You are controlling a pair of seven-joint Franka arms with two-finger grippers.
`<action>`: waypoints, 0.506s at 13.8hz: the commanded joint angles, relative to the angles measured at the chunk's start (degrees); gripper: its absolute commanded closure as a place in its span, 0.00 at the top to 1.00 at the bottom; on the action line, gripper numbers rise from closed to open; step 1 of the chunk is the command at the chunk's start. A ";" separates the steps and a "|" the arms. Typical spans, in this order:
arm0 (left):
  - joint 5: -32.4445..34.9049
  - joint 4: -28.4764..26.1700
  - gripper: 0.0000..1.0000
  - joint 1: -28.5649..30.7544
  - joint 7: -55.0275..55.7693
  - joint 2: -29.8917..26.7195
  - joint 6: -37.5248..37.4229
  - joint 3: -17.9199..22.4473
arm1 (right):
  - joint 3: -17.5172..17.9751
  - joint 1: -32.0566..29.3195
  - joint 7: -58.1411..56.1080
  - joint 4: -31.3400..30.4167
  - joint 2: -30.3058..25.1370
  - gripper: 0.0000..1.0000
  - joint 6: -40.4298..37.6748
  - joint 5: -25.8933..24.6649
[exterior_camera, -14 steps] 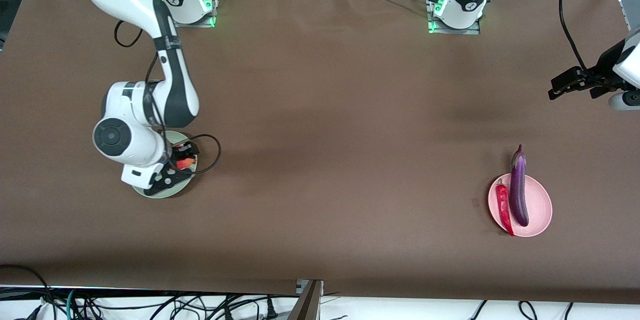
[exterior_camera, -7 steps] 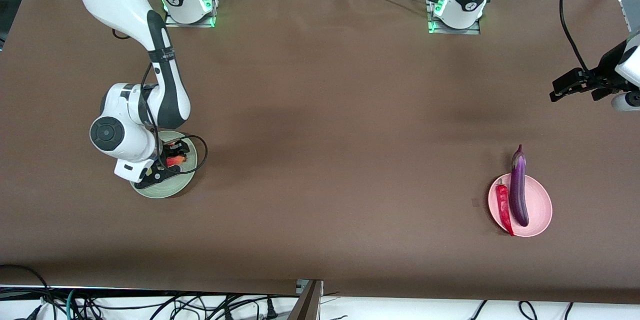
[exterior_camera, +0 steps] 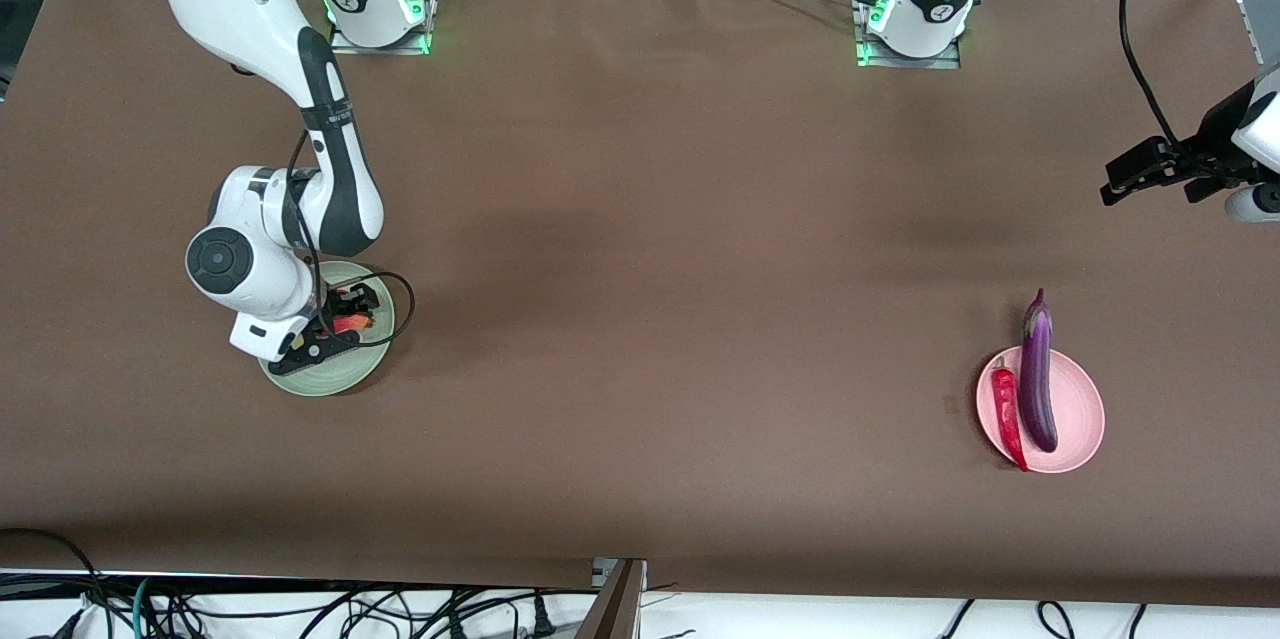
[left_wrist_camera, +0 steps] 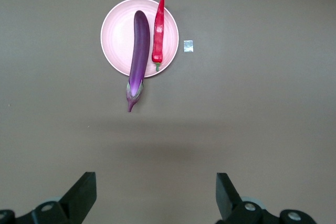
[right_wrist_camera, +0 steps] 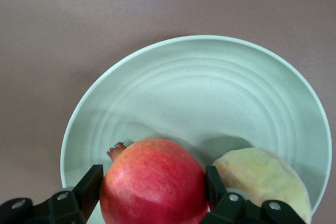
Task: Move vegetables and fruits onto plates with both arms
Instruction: 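Lower the pomegranate onto the green plate and open the right gripper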
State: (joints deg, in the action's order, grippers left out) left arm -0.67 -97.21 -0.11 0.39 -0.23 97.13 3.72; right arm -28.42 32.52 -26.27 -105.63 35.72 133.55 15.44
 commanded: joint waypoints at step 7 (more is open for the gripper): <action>0.31 0.80 1.00 -0.33 -0.83 0.23 0.17 0.32 | -1.80 -1.58 -0.54 13.75 -2.24 0.99 -19.34 1.88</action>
State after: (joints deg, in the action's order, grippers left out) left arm -0.67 -97.11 -0.13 0.39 -0.23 97.30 3.71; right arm -29.73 32.35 -26.25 -97.11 34.18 121.79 16.03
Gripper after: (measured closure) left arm 0.000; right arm 0.004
